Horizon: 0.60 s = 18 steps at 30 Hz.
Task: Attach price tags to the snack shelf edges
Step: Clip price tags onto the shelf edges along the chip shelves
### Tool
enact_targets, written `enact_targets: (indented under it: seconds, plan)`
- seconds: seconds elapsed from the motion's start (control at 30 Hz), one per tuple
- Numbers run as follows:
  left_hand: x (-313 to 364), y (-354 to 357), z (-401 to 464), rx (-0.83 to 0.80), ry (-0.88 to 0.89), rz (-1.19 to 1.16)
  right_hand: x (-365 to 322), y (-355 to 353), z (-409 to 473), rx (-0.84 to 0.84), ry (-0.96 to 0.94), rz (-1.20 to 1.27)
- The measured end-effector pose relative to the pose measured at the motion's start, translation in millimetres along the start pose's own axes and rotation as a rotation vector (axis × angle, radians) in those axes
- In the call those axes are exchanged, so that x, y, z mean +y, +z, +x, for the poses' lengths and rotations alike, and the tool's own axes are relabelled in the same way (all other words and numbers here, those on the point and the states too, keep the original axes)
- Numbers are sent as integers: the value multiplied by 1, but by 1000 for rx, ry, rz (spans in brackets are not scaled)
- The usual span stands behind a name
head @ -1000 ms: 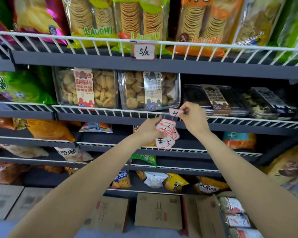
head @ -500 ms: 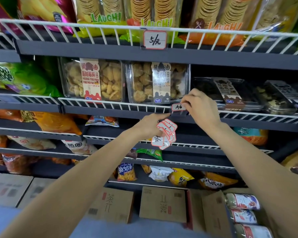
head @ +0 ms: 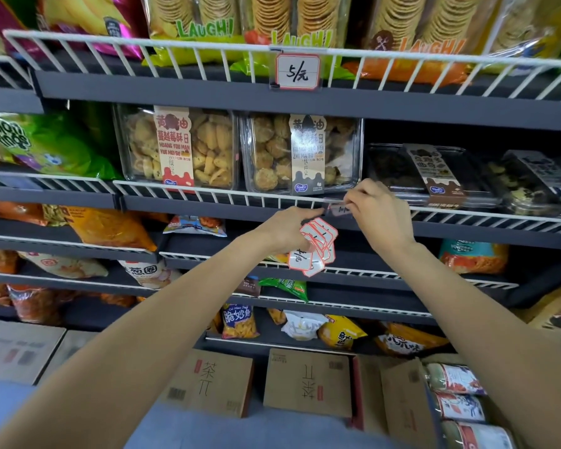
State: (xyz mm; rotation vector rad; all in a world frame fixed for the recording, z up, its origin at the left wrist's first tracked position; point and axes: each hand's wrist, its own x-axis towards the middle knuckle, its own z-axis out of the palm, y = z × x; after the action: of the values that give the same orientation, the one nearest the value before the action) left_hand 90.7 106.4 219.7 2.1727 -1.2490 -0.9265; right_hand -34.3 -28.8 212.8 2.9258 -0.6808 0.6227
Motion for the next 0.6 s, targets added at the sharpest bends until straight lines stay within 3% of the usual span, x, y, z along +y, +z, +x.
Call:
enact_targets:
  seconds: [0.27, 0.6]
  plan:
    - [-2, 0, 2, 2, -14, 17, -6, 2, -1, 67, 107, 132]
    - [2, -2, 3, 2, -13, 7, -7, 8, 0, 75, 72, 6]
